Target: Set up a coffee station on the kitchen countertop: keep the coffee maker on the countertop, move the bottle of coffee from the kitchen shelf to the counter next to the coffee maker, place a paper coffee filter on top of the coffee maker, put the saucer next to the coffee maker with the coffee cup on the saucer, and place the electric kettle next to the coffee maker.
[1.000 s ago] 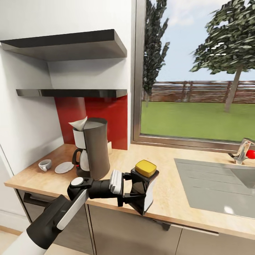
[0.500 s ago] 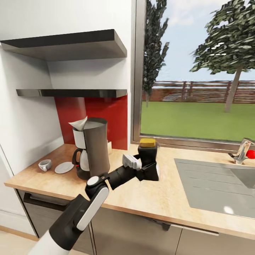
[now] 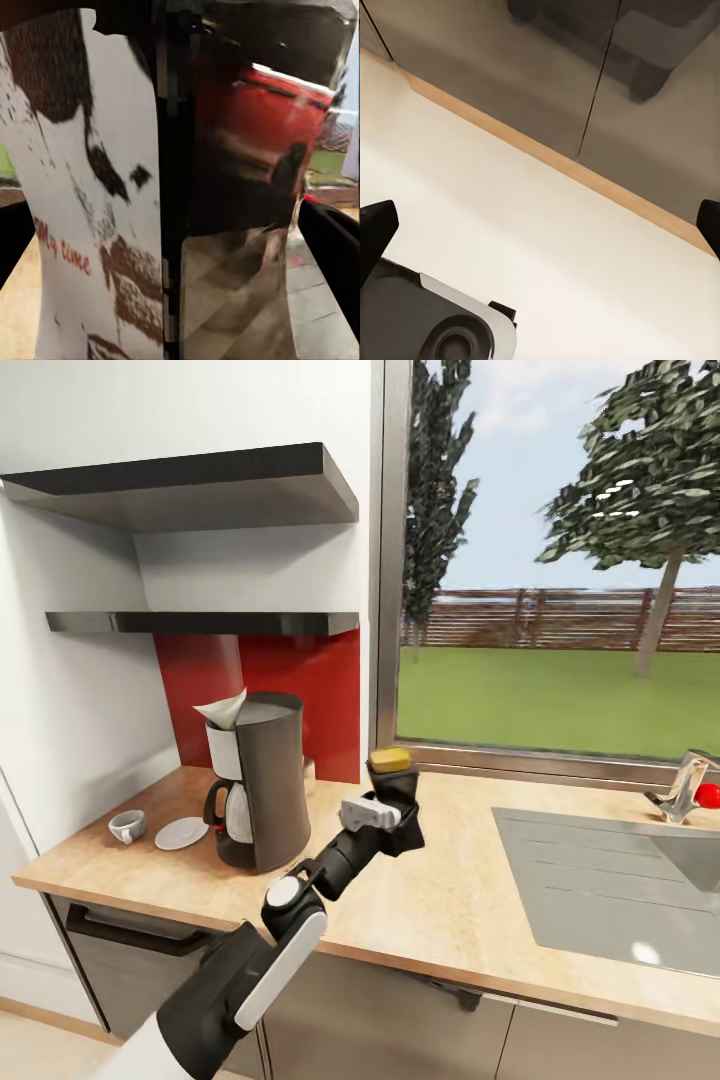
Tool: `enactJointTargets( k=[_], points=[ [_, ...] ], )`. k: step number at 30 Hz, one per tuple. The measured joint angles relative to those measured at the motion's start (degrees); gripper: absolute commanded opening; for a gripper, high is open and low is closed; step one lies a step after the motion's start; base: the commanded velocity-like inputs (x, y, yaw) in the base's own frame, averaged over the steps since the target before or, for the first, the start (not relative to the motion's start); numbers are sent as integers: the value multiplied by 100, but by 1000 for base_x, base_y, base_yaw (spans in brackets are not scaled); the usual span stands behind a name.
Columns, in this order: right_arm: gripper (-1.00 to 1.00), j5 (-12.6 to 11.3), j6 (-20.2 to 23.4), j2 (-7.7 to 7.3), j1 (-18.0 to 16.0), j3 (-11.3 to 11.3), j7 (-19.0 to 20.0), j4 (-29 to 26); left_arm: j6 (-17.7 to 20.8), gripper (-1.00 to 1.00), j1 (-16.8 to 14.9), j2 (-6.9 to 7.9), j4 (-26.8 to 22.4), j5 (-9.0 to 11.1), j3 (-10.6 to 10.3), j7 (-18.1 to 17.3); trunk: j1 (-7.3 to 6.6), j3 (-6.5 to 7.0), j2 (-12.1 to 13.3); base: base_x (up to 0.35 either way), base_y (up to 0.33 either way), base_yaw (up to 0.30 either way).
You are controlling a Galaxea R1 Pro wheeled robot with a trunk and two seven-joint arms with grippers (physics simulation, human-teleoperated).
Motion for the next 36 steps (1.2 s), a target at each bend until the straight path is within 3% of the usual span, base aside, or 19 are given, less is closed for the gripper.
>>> enactJointTargets(
  k=[2,6,7,10,13,20,32,36],
  points=[
    [100,0,0,0,0,0,0,0,-98,-100,2,-81,50,-291,-370,790,0,0,0,0,0,0],
    [100,0,0,0,0,0,0,0,-143,-100,2,-194,76,-695,-681,1602,0,0,0,0,0,0],
    [100,0,0,0,0,0,0,0,-154,-100,2,-267,114,-863,-823,2060,0,0,0,0,0,0],
    [100,0,0,0,0,0,0,0,-162,-100,2,-386,176,-972,-974,2939,0,0,0,0,0,0],
    [100,0,0,0,0,0,0,0,-143,-100,3,-452,192,-979,-1183,3436,0,0,0,0,0,0],
    [100,0,0,0,0,0,-6,0,-145,-100,3,-485,216,-989,-1307,3771,0,0,0,0,0,0],
    [100,0,0,0,0,-4,-9,0,-173,-100,2,-464,222,-990,-1272,3802,-2,0,-1,95,0,0],
    [100,0,0,0,0,-3,-9,0,-176,-100,3,-460,217,-988,-1281,4064,-1,0,0,122,0,0]
  ],
)
